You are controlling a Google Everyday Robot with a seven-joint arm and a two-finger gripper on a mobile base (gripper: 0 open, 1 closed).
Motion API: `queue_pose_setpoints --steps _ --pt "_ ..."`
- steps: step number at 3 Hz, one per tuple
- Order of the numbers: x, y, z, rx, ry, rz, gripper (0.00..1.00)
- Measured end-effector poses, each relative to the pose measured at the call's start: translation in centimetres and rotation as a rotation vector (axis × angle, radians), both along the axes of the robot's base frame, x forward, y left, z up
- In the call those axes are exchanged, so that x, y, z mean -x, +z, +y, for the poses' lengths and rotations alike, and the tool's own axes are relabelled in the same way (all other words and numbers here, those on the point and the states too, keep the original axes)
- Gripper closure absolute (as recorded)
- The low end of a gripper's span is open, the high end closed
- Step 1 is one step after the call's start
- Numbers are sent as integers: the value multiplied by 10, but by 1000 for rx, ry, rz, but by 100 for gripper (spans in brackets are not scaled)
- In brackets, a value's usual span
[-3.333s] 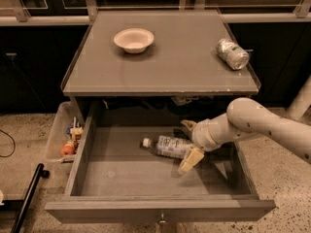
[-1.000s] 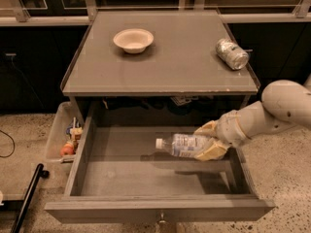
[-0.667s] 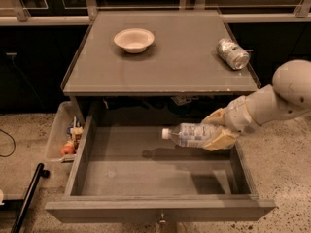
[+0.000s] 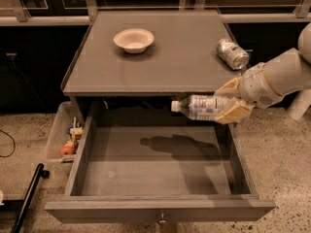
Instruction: Pick blue plastic bottle from top drawer and place on counter
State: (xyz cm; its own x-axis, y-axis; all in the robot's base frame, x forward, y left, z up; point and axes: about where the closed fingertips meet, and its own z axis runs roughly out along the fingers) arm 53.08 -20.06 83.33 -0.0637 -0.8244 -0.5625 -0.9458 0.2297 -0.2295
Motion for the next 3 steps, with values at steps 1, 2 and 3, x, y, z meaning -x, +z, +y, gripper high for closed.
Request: queue_pose_setpoints --steps 1,2,3 --pt "0 0 0 0 1 0 100" --pt "-16 20 6 -6 26 -60 100" --pt "-57 60 23 -43 86 -151 100"
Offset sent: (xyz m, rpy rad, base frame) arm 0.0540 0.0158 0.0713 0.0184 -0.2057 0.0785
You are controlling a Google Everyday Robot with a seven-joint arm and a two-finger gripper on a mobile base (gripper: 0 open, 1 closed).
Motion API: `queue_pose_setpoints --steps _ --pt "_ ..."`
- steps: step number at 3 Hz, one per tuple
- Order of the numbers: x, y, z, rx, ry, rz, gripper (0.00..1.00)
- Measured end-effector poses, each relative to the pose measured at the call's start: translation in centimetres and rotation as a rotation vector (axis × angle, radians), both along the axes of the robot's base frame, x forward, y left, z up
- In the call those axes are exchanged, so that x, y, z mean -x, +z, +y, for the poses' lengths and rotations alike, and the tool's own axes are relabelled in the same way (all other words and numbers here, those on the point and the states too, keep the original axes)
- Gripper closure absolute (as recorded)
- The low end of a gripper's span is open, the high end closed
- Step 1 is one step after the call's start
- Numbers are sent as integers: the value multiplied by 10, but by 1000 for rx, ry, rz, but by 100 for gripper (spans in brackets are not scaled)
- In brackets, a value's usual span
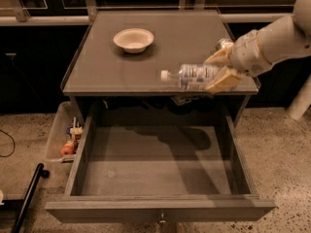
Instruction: Pick blue plastic bottle from top drawer and place on counter
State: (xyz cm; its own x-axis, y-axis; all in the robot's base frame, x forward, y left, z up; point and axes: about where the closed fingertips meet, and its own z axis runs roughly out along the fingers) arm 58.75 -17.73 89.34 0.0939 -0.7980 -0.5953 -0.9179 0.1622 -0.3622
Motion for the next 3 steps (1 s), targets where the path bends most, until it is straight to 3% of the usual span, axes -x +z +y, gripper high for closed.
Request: queue_pose_setpoints --steps 1,2,3 --pt "-36 38 22 -20 46 -76 100" --pt "-73 45 43 -51 78 -78 100" --pt "-105 28 49 -99 57 -29 100"
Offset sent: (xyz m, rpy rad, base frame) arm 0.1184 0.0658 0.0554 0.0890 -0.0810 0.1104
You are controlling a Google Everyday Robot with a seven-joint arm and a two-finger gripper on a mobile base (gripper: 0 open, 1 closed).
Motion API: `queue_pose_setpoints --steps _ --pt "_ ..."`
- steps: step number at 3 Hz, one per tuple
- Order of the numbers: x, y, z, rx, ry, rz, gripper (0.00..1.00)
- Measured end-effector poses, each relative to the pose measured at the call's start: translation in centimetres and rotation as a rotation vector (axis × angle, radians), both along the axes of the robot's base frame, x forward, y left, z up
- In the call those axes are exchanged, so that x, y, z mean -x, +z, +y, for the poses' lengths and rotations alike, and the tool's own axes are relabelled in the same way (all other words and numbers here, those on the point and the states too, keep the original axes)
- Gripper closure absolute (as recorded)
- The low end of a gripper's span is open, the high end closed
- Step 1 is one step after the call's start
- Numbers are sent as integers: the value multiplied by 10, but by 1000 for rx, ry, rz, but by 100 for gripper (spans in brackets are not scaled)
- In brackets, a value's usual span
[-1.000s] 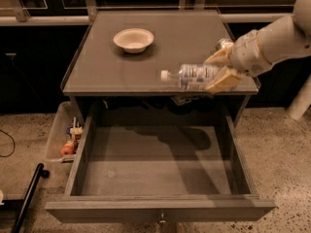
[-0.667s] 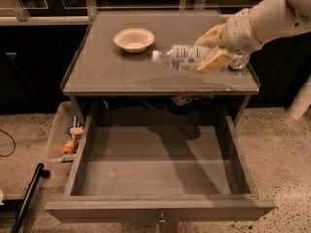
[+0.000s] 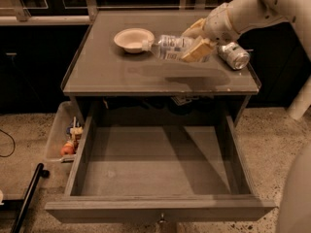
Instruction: Pick blue plastic bottle from top drawer and place on counter
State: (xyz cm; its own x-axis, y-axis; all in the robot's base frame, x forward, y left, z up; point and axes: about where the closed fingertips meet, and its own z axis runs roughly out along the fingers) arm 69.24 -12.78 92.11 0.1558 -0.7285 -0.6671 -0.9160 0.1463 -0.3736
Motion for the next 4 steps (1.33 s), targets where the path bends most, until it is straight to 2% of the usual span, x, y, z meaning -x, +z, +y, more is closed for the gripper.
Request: queue_pose_setpoints --steps 1,2,3,4 --pt "-29 -24 -2 -63 -45 63 100" --pt "-48 -41 -9 -124 -117 115 100" --pt "-59 -51 -10 -153 -162 152 100" --pt "-59 -52 -10 -154 -163 154 82"
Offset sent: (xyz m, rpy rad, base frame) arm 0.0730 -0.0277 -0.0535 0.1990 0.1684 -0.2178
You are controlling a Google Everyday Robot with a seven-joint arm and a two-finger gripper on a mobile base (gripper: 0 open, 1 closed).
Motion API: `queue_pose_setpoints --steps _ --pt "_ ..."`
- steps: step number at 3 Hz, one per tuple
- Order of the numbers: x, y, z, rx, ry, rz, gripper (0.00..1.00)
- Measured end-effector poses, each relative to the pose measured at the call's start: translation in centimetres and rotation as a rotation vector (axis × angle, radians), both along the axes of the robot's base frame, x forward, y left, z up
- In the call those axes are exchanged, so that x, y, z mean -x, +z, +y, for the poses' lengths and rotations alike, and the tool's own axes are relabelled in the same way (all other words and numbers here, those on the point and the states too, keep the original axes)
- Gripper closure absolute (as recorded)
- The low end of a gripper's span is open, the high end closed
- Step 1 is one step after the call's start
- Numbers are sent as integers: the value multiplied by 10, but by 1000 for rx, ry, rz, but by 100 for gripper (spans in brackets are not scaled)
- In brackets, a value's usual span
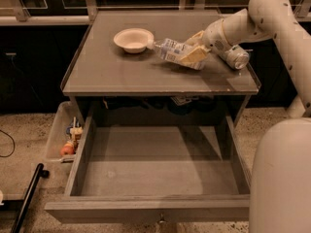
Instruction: Pick blue plastic bottle from top drawer and place on counter
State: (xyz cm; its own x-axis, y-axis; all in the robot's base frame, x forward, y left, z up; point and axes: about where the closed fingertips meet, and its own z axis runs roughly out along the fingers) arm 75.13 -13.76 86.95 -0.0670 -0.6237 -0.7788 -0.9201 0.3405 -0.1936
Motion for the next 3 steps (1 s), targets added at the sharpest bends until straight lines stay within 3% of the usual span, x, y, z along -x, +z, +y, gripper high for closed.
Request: queue_pose_setpoints --steps 3 --pt "0 0 0 0 0 0 12"
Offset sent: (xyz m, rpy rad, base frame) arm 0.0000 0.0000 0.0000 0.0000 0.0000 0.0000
